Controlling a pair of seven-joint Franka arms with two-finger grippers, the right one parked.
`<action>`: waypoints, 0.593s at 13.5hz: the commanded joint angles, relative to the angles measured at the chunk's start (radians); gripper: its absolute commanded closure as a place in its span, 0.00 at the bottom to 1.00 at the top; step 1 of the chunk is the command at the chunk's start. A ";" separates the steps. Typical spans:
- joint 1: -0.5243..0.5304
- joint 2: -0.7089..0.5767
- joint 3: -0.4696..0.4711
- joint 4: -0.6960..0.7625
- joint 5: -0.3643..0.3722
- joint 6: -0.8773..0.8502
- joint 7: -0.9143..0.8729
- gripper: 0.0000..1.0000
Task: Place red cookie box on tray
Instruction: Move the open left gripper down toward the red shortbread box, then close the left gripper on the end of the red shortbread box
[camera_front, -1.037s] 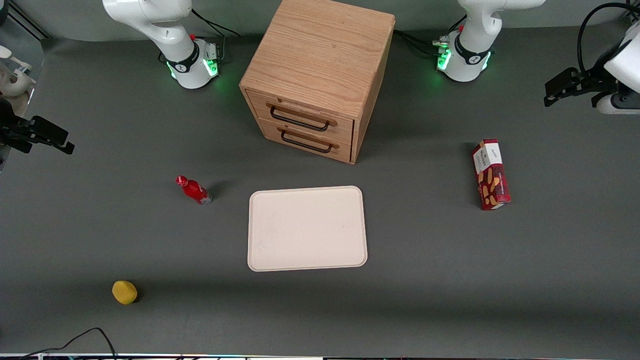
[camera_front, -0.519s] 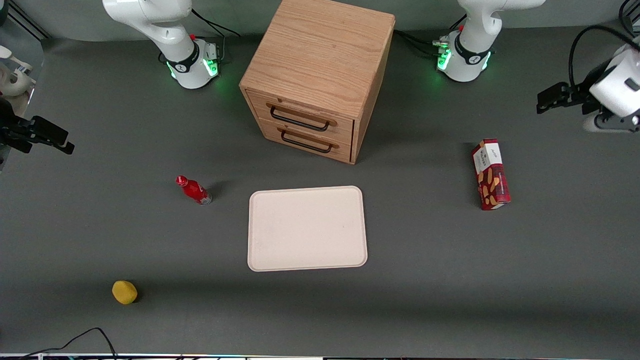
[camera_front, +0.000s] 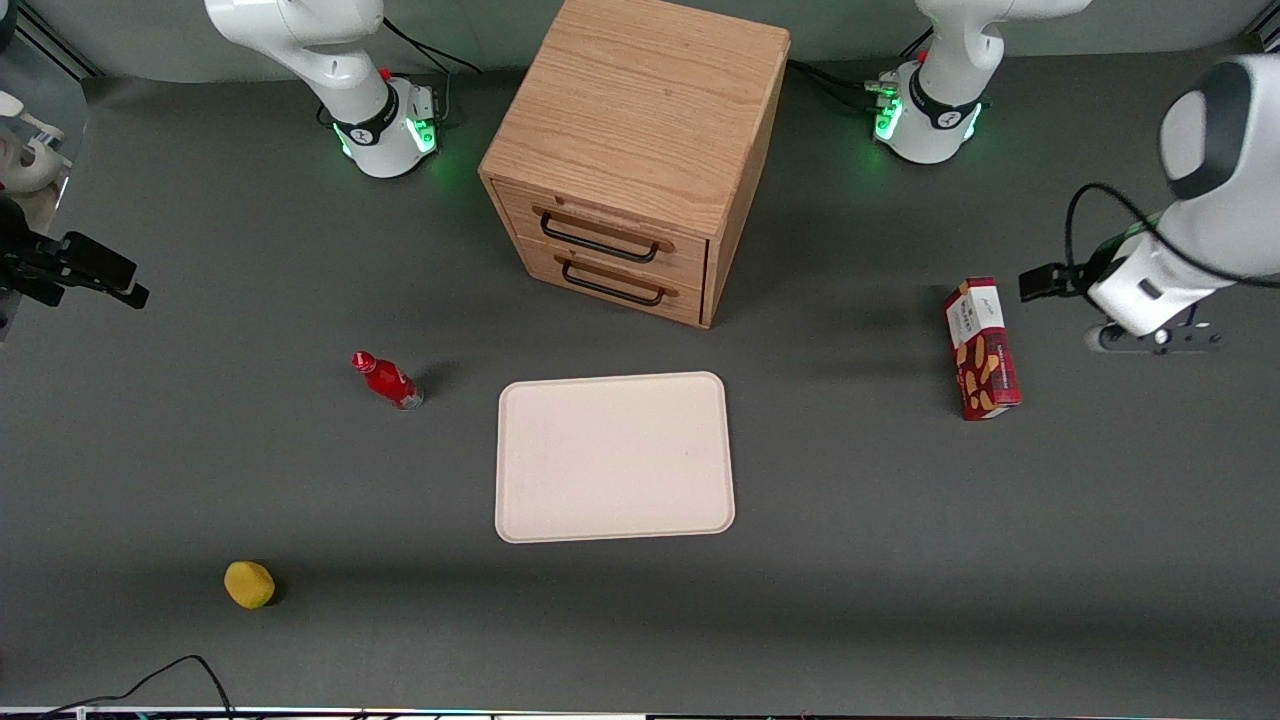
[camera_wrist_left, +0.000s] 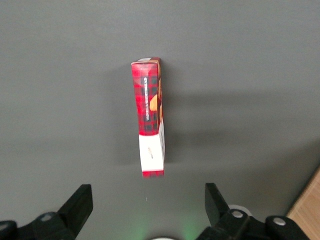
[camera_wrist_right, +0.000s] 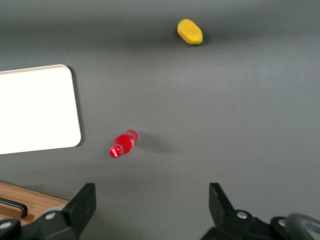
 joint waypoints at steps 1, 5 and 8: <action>-0.002 0.065 0.005 -0.069 -0.001 0.157 0.013 0.00; -0.001 0.149 0.005 -0.121 -0.001 0.338 0.062 0.00; 0.024 0.178 0.005 -0.242 -0.002 0.559 0.092 0.00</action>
